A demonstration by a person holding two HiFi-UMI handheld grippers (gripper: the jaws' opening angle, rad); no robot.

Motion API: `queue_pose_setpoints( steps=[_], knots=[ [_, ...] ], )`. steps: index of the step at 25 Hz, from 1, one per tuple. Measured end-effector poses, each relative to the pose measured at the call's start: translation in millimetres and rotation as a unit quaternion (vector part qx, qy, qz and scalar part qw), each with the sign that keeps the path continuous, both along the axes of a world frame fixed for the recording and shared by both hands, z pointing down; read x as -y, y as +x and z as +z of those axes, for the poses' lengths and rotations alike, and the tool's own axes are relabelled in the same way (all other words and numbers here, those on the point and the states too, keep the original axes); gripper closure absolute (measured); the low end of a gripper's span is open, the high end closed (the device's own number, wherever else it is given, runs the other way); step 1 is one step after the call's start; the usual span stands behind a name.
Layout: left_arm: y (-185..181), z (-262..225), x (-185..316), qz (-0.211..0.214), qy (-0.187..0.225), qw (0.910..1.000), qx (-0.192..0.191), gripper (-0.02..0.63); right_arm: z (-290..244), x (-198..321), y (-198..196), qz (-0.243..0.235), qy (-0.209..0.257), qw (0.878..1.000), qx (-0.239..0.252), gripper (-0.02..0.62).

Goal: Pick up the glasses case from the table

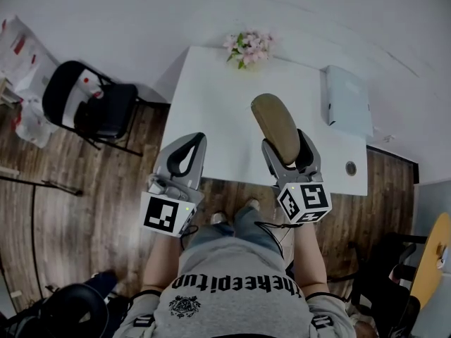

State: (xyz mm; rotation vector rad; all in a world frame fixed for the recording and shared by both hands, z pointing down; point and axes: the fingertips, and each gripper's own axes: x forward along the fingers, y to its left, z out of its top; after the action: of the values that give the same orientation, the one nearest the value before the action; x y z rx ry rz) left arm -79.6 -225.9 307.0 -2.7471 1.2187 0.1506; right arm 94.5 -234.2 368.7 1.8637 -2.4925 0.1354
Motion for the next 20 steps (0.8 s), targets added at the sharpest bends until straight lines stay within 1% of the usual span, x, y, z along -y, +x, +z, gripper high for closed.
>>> queue_pose_setpoints(
  steps=[9, 12, 15, 17, 20],
  knots=[
    [12.0, -10.6, -5.1, 0.004, 0.015, 0.9999, 0.000, 0.592, -19.9, -9.1, 9.5, 0.005, 0.033, 0.999, -0.008, 0.224],
    [20.2, -11.7, -9.0, 0.003, 0.015, 0.9999, 0.005, 0.591, -23.7, -12.9, 14.8, 0.003, 0.037, 0.999, -0.020, 0.224],
    [29.3, -16.5, -14.7, 0.002, 0.020, 0.9998, -0.003, 0.592, -25.9, -18.7, 20.4, -0.001, 0.038, 0.999, -0.028, 0.224],
    [34.6, -18.5, -19.4, 0.000, 0.019, 0.9998, -0.003, 0.591, -28.2, -24.0, 25.2, -0.002, 0.039, 0.999, -0.028, 0.224],
    [42.1, -16.7, -26.2, -0.008, 0.010, 0.9999, 0.006, 0.592, -32.6, -32.6, 35.7, -0.001, 0.042, 0.999, -0.029, 0.224]
  ],
)
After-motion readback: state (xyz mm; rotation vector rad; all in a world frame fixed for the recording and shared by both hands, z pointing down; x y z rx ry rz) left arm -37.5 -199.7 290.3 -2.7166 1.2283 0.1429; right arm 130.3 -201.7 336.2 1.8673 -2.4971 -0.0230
